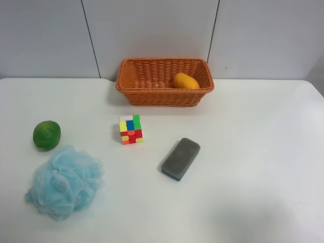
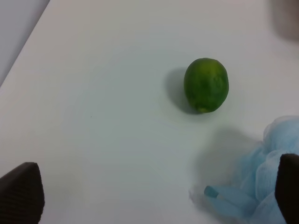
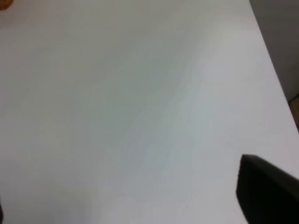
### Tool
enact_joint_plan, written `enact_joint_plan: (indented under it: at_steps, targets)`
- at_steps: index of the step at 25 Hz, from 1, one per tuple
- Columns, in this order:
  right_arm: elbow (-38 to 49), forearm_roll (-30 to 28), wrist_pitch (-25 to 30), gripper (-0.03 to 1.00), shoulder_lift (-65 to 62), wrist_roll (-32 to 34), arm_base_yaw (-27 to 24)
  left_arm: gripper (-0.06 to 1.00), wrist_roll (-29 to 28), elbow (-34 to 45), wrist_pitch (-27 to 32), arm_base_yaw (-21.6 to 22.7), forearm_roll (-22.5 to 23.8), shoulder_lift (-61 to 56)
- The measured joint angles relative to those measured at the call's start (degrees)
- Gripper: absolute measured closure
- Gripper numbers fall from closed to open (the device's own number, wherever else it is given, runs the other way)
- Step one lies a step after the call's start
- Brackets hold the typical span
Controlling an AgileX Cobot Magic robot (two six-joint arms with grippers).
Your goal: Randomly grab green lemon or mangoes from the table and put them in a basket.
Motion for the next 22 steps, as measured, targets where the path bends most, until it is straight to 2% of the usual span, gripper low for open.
enact_joint_plan:
  at_steps: [6,22]
  targets:
    - [0.0,-1.37,-0.04,-0.02,0.0,1.96,4.35,-0.05,0.0,0.0,0.0,0.0,0.0,0.0]
    - [0.0,-1.54,-0.11,-0.02,0.0,2.14,4.57,-0.05,0.0,0.0,0.0,0.0,0.0,0.0]
